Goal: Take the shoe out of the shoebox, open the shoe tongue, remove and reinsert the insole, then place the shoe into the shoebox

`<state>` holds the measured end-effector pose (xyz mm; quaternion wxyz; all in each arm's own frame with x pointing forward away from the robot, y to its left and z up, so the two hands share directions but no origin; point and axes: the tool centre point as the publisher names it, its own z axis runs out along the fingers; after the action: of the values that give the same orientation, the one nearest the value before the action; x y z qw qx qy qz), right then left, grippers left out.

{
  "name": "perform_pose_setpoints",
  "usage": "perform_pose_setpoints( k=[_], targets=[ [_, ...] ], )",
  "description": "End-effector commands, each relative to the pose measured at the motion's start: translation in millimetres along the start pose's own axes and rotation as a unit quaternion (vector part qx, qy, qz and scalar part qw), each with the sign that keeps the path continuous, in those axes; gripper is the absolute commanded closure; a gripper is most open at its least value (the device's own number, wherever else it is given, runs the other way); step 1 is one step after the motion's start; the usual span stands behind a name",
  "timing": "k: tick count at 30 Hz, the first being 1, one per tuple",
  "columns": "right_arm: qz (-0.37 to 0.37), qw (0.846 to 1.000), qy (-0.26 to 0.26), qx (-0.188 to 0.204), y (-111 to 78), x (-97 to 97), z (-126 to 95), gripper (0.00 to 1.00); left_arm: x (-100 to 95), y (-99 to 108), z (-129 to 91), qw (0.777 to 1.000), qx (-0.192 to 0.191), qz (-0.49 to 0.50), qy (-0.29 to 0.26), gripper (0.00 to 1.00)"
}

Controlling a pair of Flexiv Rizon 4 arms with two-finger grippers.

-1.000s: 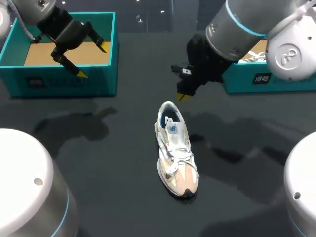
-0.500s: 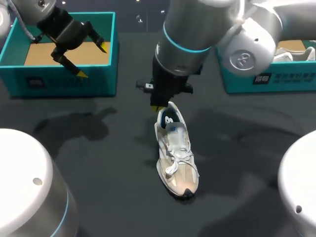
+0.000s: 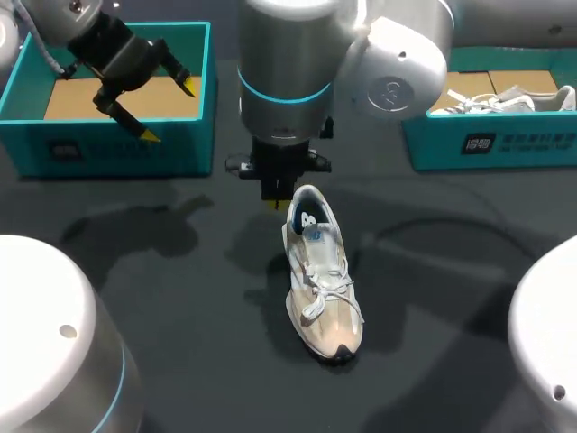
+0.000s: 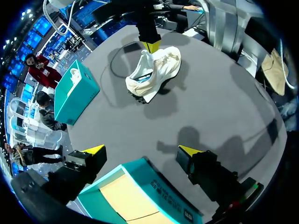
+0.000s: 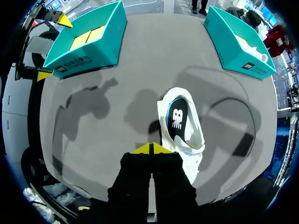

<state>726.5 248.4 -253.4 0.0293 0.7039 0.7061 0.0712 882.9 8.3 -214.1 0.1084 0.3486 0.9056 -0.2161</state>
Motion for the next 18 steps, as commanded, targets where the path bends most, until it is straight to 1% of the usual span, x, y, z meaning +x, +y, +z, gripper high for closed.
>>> perform_pose_setpoints(
  k=[1, 5, 8, 18],
  targets=[
    [0.006, 0.999, -0.044, -0.005, 2.3, 15.8, 18, 1.0, 0.3, 0, -1, 1.0, -0.001, 0.0, 0.001, 0.0],
    [0.015, 0.998, -0.056, -0.009, 6.1, 11.8, 34, 1.0, 0.3, 0, -1, 1.0, -0.001, 0.0, 0.001, 0.0],
    [0.024, 0.998, -0.054, -0.009, 7.2, 6.8, 43, 1.0, 0.3, 0, -1, 1.0, -0.001, 0.0, 0.001, 0.0],
    [0.042, 0.998, -0.05, -0.013, 4.8, -4.4, 58, 1.0, 0.3, 0, -1, 1.0, -0.001, 0.0, 0.001, 0.0]
  ],
)
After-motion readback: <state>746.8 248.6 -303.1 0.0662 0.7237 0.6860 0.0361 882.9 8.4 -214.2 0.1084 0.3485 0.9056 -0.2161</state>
